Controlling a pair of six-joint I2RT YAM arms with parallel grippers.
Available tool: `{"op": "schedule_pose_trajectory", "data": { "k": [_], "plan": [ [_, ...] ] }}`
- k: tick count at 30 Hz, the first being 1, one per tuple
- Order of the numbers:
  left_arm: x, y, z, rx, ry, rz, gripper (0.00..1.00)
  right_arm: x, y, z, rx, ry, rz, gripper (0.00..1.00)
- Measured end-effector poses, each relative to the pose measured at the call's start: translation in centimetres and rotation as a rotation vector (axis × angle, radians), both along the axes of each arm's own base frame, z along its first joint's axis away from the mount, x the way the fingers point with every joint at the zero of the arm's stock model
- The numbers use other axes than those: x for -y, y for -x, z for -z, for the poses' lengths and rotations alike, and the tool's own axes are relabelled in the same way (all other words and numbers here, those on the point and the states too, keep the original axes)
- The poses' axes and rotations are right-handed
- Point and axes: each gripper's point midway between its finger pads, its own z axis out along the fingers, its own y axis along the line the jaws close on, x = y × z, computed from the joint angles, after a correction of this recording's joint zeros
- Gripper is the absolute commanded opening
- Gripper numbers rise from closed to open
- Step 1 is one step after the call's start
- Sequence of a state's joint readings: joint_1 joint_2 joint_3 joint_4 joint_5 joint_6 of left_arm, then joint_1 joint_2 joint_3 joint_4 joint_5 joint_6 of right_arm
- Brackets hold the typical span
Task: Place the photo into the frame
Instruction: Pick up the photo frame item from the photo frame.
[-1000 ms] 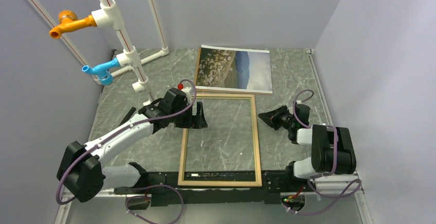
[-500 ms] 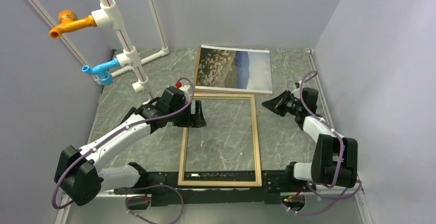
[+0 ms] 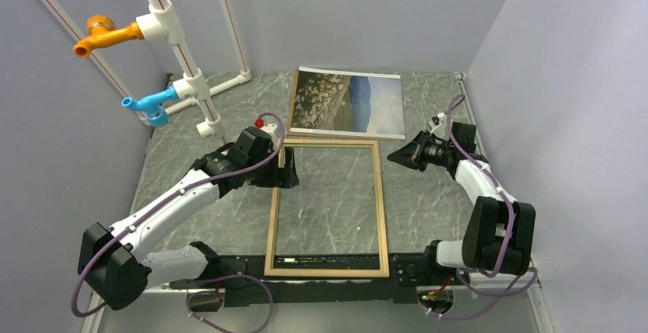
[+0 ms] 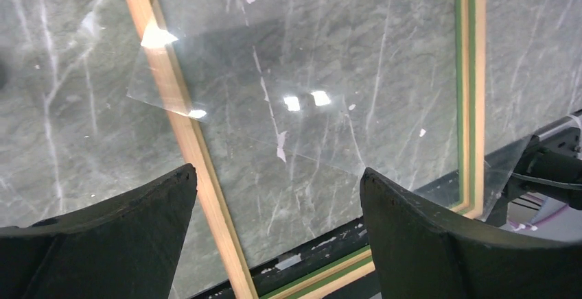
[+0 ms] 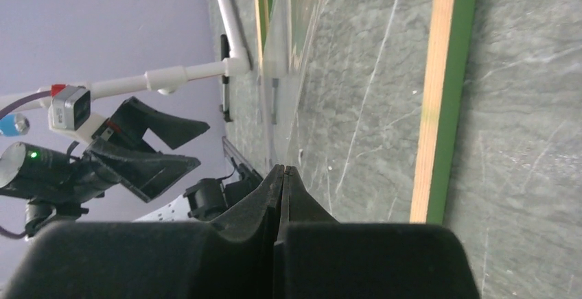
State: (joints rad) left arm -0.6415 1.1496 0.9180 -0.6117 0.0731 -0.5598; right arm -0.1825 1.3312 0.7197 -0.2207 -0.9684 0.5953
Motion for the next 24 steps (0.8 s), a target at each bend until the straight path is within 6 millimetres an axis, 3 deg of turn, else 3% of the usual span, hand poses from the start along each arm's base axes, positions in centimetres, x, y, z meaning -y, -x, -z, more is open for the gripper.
{"op": "schedule_pose_trajectory", "data": {
  "k": [13, 18, 24],
  "plan": [
    [-1.7, 0.2, 0.8, -0.006, -0.085, -0.031, 0.93, -4.4, 1.3, -1.8, 0.014, -0.032, -0.196, 0.00],
    [-2.1, 0.1, 0.7, 0.002, -0.096, -0.043, 0.93, -5.1, 1.7, -1.1, -0.008, -0.033, -0.236, 0.00],
    [-3.0, 0.4, 1.4, -0.009, -0.132, -0.063, 0.93, -8.1, 2.3, 0.0, -0.049, -0.023, -0.365, 0.00]
  ]
}}
